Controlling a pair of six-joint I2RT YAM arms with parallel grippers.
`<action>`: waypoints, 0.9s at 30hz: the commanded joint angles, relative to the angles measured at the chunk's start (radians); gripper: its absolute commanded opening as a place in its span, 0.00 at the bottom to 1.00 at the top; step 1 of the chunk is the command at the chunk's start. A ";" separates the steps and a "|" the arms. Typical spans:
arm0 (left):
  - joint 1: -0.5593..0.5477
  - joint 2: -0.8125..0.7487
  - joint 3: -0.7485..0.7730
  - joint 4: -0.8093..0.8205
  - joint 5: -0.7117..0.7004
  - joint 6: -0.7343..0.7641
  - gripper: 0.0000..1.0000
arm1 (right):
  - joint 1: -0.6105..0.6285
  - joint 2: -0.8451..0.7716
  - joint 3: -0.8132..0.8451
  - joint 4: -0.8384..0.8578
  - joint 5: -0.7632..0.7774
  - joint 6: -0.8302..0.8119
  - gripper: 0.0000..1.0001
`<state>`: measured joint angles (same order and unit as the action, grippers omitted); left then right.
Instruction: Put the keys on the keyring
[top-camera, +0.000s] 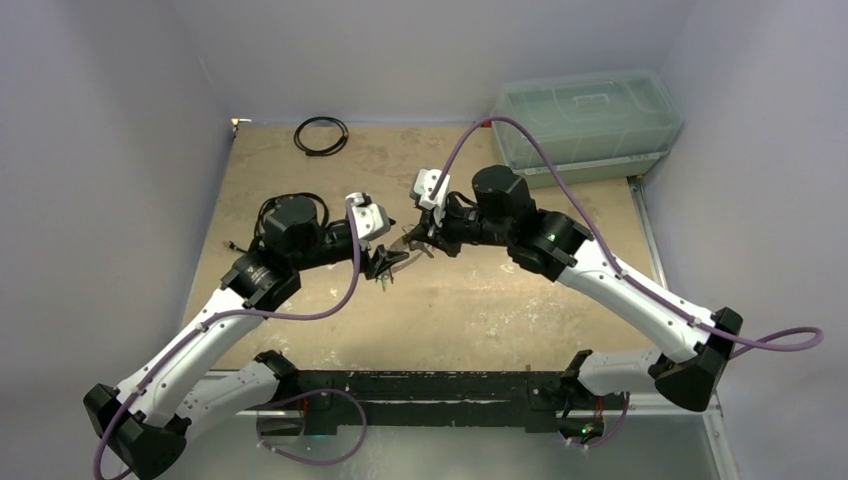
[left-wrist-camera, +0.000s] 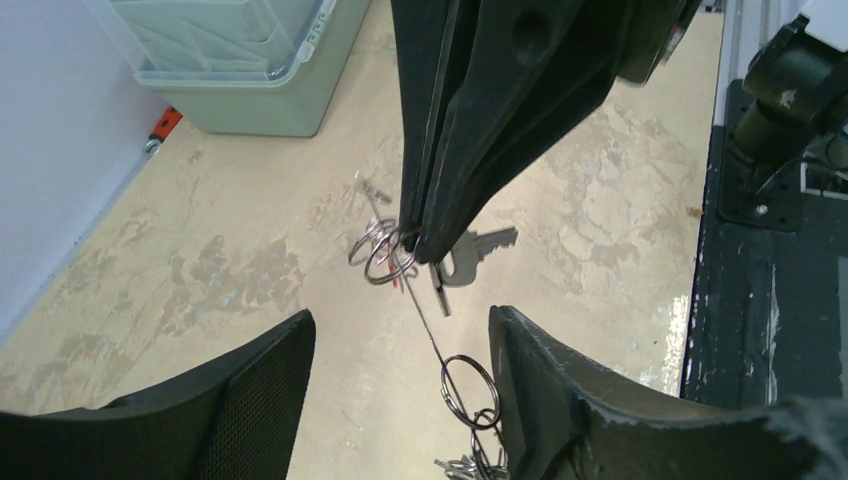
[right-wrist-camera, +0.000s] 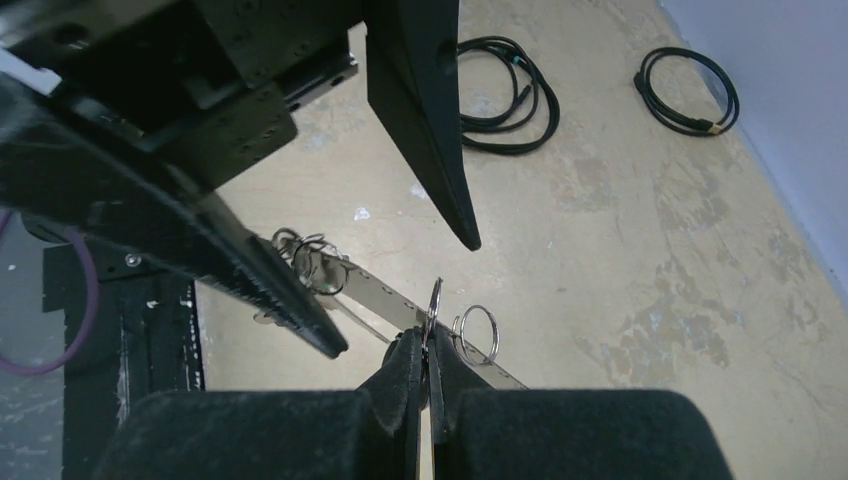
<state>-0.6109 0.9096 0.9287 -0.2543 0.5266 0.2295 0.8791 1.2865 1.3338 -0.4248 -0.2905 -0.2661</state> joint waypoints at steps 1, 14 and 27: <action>-0.003 -0.010 -0.020 0.048 0.029 0.073 0.61 | 0.008 -0.069 -0.001 0.015 -0.099 0.013 0.00; -0.014 -0.031 -0.039 0.068 0.082 0.123 0.47 | 0.014 -0.052 -0.005 -0.046 -0.217 -0.030 0.00; -0.066 -0.041 -0.046 0.018 0.096 0.185 0.40 | 0.015 -0.004 0.010 -0.062 -0.226 -0.059 0.00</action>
<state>-0.6502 0.8848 0.8848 -0.2565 0.6025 0.3679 0.8890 1.2774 1.3193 -0.5117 -0.4839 -0.2981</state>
